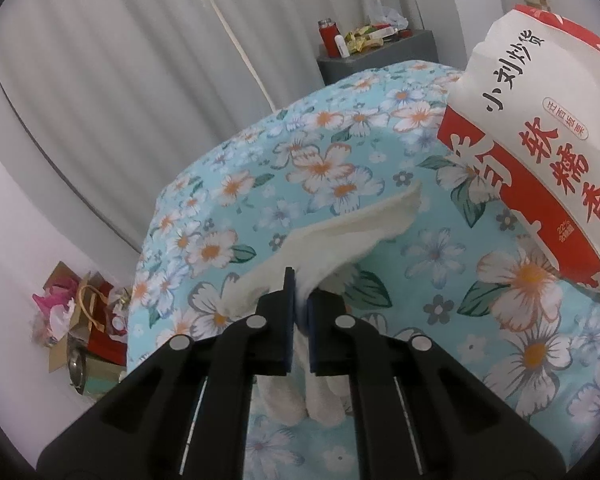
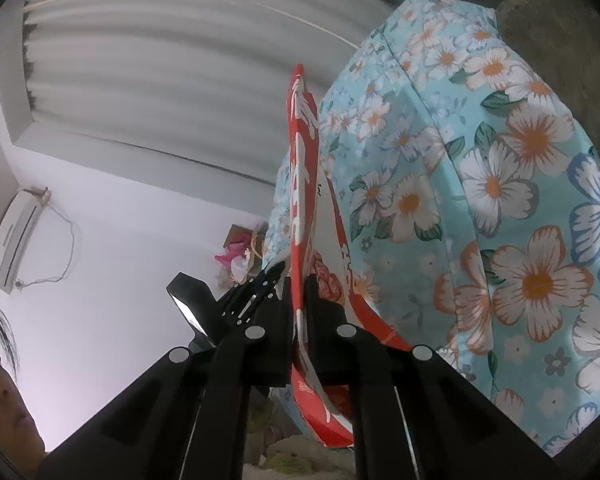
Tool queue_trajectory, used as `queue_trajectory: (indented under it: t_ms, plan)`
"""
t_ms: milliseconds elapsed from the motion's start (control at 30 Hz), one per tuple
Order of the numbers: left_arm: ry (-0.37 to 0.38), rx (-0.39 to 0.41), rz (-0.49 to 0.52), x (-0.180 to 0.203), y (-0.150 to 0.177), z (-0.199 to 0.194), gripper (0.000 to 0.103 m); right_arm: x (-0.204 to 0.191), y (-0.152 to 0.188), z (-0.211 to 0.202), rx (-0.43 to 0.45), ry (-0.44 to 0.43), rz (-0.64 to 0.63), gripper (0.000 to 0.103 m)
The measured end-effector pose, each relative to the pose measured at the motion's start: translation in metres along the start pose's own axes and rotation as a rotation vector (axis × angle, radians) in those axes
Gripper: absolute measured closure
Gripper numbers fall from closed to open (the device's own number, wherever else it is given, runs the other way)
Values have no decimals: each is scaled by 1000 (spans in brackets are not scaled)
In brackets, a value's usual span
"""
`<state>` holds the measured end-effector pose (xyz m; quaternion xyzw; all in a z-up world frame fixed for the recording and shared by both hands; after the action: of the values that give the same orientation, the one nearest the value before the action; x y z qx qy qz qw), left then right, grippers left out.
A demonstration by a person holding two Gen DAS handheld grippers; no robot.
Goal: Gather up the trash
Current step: 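Lift the snack bag with the right tool while the left lifts the glove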
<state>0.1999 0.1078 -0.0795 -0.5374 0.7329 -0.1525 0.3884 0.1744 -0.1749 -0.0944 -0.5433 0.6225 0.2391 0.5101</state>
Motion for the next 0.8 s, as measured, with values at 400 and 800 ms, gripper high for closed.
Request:
queue_trajectory:
  t_ms: [400, 800]
  plan:
    - [-23, 86, 22, 5, -19, -38, 100, -10, 4, -20, 47, -33, -22, 97]
    - [-18, 193, 32, 9, -40, -80, 100, -15, 12, -35, 88, -60, -20, 97]
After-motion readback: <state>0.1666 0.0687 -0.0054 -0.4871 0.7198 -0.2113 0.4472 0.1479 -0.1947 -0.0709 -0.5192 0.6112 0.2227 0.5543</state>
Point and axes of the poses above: each gripper's, at about its wrist camera, not at the fingertips, and z roughly the way its jaws point, x to its right, y to its underside, the point moved 5 cm from there along z, roughly the way its jaws point, and after that the axes turned 1 degree about -y, right-handed, at the moved point
